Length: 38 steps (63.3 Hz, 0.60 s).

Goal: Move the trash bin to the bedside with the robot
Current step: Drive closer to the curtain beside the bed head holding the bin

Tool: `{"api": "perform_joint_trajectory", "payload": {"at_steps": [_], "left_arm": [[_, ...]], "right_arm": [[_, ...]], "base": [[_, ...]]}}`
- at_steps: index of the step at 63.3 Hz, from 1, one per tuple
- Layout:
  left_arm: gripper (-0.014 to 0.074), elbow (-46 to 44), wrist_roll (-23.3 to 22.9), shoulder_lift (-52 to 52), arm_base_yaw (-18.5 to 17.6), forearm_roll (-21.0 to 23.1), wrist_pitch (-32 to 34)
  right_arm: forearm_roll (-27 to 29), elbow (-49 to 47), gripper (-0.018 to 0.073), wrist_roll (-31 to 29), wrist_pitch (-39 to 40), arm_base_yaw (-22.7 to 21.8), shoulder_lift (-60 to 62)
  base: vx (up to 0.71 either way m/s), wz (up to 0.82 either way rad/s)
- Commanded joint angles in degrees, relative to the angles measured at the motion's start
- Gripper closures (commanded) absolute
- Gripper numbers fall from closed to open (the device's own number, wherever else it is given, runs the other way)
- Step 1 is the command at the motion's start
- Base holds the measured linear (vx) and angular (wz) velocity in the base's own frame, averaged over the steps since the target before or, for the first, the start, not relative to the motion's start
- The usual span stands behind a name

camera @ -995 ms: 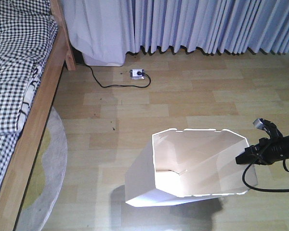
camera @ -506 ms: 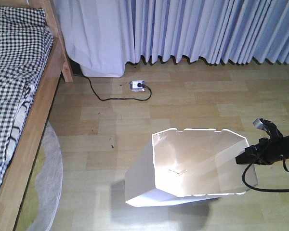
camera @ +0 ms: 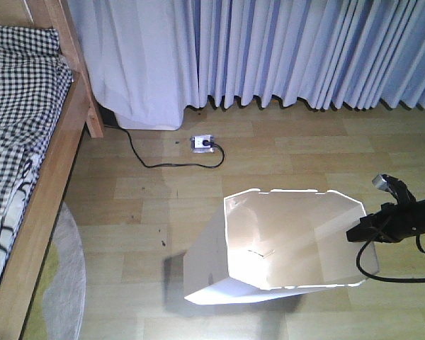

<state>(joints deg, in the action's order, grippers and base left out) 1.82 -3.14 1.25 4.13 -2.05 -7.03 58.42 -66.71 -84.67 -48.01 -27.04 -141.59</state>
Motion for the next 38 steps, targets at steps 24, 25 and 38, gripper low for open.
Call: {"api": "perform_joint_trajectory", "payload": {"at_steps": [24,25,38], "left_arm": [[0.0603,-1.4,-0.3,0.3,-0.2,0.1,4.1],[0.0603,-1.4,-0.3,0.3,-0.2,0.1,4.1],[0.0603,-1.4,-0.3,0.3,-0.2,0.1,4.1]], "right_arm": [[5.1,-0.4,0.0564,0.0,-14.2,0.0,4.3],[5.1,-0.4,0.0564,0.0,-14.2,0.0,4.3],[5.1,-0.4,0.0564,0.0,-14.2,0.0,4.3]], "base": [[0.24,-0.01],[0.21,-0.02],[0.2,-0.01]]}}
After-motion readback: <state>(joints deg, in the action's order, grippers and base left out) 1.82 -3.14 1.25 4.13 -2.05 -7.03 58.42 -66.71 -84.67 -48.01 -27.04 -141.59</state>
